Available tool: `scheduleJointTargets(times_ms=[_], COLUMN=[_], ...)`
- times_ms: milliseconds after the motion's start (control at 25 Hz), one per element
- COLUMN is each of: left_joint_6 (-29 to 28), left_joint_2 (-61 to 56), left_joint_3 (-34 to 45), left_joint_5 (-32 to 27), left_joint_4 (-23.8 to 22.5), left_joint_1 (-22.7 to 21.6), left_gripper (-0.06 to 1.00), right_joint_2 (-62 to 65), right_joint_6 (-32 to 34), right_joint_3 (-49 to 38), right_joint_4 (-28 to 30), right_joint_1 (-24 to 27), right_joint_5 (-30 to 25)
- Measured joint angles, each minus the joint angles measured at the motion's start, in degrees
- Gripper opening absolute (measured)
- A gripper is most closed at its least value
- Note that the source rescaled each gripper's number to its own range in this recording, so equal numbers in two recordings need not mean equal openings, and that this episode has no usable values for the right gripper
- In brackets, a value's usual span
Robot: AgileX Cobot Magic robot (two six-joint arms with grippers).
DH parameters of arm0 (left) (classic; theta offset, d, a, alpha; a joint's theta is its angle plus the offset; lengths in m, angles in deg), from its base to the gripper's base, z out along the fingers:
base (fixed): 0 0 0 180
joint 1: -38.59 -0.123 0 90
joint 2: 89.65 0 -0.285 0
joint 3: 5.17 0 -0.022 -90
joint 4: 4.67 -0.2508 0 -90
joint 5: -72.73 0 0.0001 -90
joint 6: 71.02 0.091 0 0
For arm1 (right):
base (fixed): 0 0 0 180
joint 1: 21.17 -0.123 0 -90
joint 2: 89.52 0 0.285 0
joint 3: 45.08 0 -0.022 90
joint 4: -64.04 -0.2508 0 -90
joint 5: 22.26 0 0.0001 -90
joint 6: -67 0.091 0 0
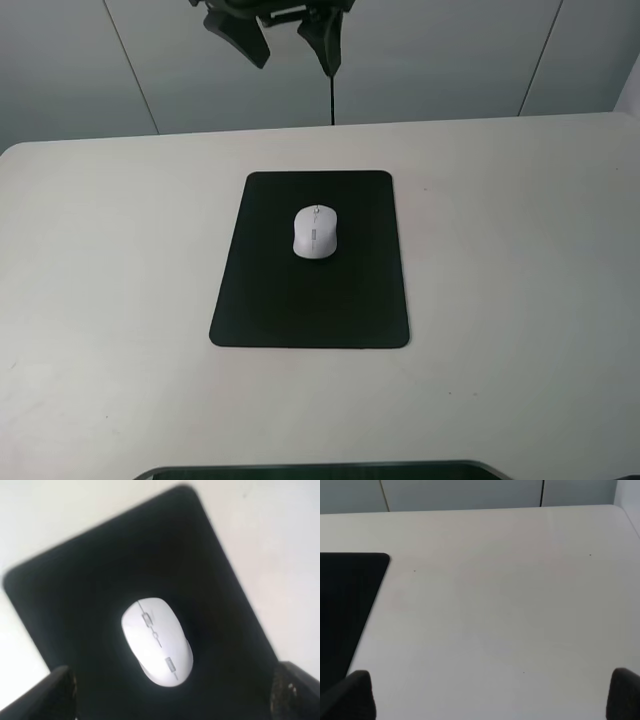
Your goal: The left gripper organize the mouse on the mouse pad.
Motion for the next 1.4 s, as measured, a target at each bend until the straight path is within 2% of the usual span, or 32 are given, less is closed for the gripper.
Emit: scheduleJointTargets(times_ms=[160,320,800,1120,1400], left_joint_6=[0.22,0.89,10.01,10.62,10.62], left_joint_2=[-4.23,-8.30,-23.98,-38.11,-49.14], left_joint_3=[0.00,3.77,27.29,40.51,53.44], left_joint_5=[-0.11,-0.02,-0.02,0.47,0.64], left_joint_4=[-2.88,-4.74,-7.05,-6.94,-4.85], left_joint_1=[-0.82,-1.89,-6.65,-11.33,-17.84], left_gripper=[1.00,1.00,1.00,1.00,1.00], right_joint_2=[0.00,0.00,0.00,0.00,0.00], right_joint_6=[0.00,0.00,0.00,0.00,0.00], right_joint_3=[0.00,0.00,0.00,0.00,0.00], right_joint_4=[0.00,0.00,0.00,0.00,0.00], right_joint_1=[0.00,0.00,0.00,0.00,0.00], right_joint_5=[0.00,0.00,0.00,0.00,0.00])
